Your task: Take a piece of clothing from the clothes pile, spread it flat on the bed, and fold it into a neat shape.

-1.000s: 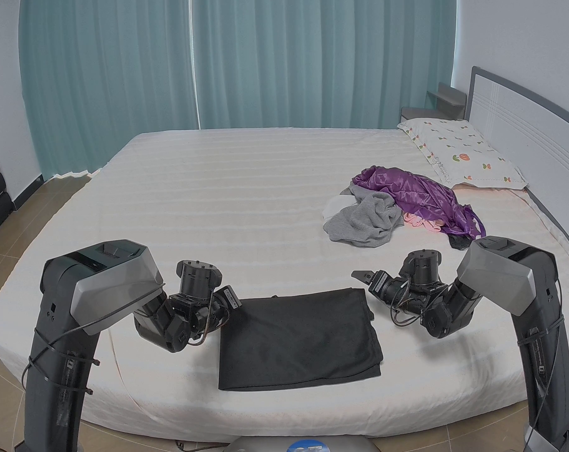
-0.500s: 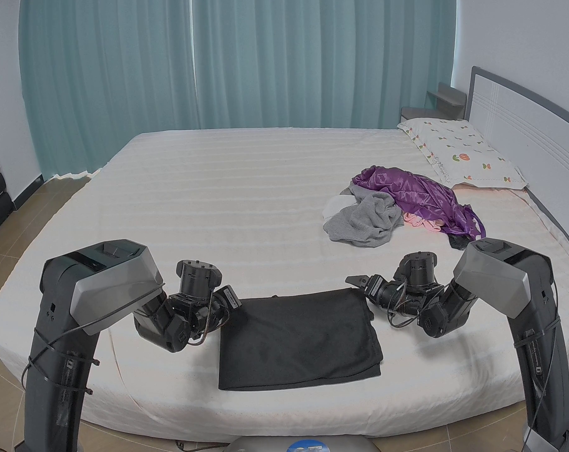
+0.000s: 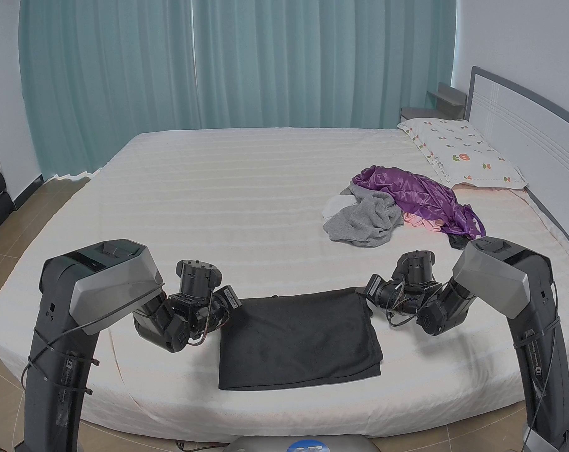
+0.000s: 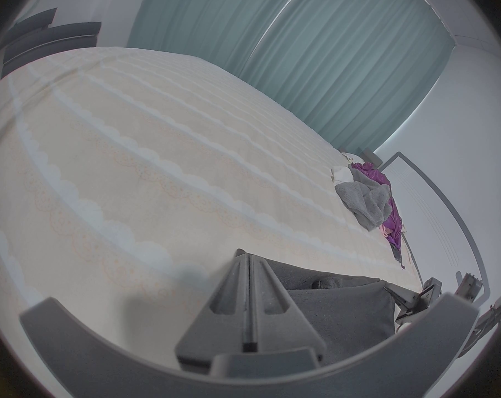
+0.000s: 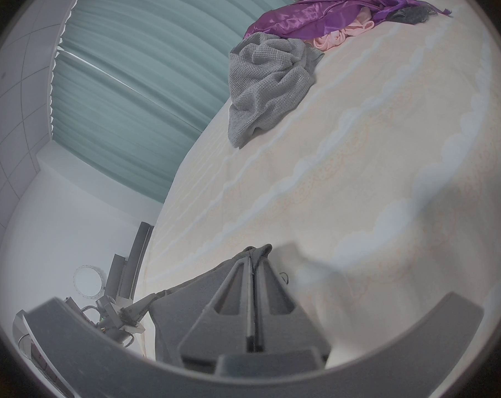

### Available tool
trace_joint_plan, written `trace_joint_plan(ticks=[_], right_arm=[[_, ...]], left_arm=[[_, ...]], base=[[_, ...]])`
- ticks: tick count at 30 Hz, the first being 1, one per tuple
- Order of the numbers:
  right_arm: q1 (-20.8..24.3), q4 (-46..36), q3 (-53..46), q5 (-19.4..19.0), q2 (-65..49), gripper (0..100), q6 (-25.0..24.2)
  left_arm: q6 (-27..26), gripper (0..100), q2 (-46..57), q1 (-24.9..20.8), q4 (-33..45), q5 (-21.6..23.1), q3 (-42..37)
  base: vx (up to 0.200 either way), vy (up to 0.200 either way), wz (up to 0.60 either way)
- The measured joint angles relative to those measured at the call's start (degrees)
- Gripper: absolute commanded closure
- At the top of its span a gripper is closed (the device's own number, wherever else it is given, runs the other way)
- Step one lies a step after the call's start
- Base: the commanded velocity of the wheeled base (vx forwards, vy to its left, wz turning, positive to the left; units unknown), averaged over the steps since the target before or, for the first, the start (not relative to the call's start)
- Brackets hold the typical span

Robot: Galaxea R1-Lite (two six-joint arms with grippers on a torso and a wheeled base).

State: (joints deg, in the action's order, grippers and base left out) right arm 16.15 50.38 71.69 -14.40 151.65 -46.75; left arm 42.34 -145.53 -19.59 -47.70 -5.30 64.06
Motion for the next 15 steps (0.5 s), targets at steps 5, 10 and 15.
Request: trace_joint_plan(ticks=[5, 10, 15], right_arm=[[-0.17, 0.44, 0.13, 2.06, 0.02, 100, 0.01], [-0.37, 0.55, 0.24, 3.32, 0.02, 100, 0.01], [-0.43, 0.50, 0.29, 3.60, 0.02, 100, 0.06]], left_arm=[[-0.13, 100, -0.04, 0.00, 0.00, -0.16, 0.35], [-0.17, 100, -0.13, 0.00, 0.00, -0.22, 0.55], [-0.16, 100, -0.17, 0.07, 0.00, -0.22, 0.62]], base=[[0.000, 0.000, 0.00], [0.000, 0.000, 0.00], [0.000, 0.000, 0.00]])
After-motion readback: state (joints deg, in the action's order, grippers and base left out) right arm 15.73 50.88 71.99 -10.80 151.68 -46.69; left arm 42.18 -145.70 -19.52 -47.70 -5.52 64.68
